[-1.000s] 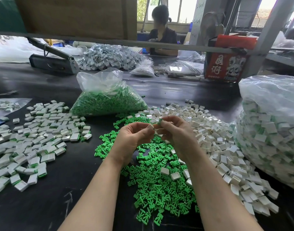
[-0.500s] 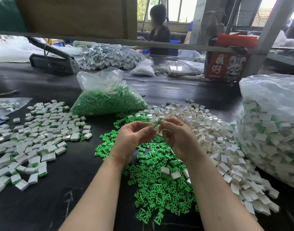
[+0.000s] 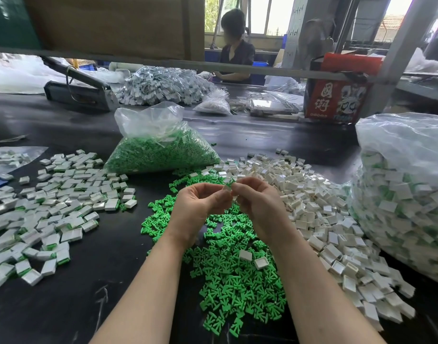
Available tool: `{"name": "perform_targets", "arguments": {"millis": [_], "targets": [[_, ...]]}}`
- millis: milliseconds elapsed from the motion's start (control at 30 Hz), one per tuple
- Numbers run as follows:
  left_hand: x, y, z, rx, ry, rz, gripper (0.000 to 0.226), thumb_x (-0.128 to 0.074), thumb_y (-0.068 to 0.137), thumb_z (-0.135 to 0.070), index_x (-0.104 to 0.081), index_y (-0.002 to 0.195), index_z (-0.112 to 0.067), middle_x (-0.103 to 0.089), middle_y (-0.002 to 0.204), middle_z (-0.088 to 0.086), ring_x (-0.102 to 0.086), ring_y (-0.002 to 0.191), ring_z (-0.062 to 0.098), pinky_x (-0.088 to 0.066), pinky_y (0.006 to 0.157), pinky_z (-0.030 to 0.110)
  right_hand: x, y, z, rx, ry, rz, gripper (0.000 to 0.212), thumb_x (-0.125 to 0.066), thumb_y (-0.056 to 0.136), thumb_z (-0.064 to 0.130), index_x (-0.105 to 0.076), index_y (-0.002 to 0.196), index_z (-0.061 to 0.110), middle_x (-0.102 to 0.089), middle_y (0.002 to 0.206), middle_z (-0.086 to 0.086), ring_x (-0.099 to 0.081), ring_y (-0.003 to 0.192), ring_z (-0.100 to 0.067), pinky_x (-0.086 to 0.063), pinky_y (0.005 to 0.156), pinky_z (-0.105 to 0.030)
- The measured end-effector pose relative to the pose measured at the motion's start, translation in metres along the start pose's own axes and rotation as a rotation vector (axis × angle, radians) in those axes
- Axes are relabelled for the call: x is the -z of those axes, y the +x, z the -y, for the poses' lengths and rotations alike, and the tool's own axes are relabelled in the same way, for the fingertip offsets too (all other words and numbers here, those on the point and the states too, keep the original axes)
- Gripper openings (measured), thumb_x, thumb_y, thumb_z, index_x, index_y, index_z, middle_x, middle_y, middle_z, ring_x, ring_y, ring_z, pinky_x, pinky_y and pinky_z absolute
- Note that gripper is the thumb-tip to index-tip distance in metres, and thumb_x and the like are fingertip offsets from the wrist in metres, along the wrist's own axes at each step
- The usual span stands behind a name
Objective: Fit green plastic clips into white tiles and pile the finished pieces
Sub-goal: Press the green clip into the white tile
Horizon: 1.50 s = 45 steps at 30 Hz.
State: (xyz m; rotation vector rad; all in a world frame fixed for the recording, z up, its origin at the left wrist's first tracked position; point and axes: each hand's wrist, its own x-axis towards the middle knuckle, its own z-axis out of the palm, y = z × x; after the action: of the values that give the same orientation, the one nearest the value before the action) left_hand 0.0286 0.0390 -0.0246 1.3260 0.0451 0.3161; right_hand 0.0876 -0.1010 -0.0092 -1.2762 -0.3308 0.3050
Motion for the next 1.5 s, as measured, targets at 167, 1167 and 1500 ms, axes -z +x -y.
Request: {"name": "perform_targets", "arguments": {"millis": [167,1167,1500], "targets": [[0.001,0.001,0.002,-0.035,0.042,-0.013,0.024,-0.082,0.069,-0.032,-0.079,0.087,-0.017,-0.076,0.085,0.013,-0.072,0.075,0.018,-0.054,0.064,0.020,0.001,-0.001,0.003,0.160,-0.318,-0.013,0.014,-0.064,0.086,0.001,-0.062,0.079,0.013,-0.064,0.067,-0.005,-0.055,0.055,-0.012,-0.045,0.053,-0.024],[-0.001,0.004,0.011,0.039,0.263,0.184,0.030,-0.043,0.095,-0.032,-0.057,0.084,-0.007,-0.051,0.068,0.007,-0.047,0.062,0.025,-0.041,0.051,0.033,-0.005,-0.002,-0.008,0.230,-0.707,0.018,0.033,-0.047,0.100,0.017,-0.051,0.067,0.020,-0.048,0.060,0.008,-0.043,0.059,-0.012,-0.035,0.061,-0.033],[-0.002,0.003,0.010,-0.010,0.312,0.164,0.040,-0.047,0.092,-0.035,-0.054,0.083,0.004,-0.047,0.065,0.002,-0.041,0.059,0.019,-0.041,0.050,0.030,0.003,0.000,-0.003,0.241,-0.813,0.089,0.034,-0.048,0.100,0.018,-0.047,0.066,0.024,-0.047,0.058,0.011,-0.040,0.054,-0.007,-0.032,0.056,-0.029]]}}
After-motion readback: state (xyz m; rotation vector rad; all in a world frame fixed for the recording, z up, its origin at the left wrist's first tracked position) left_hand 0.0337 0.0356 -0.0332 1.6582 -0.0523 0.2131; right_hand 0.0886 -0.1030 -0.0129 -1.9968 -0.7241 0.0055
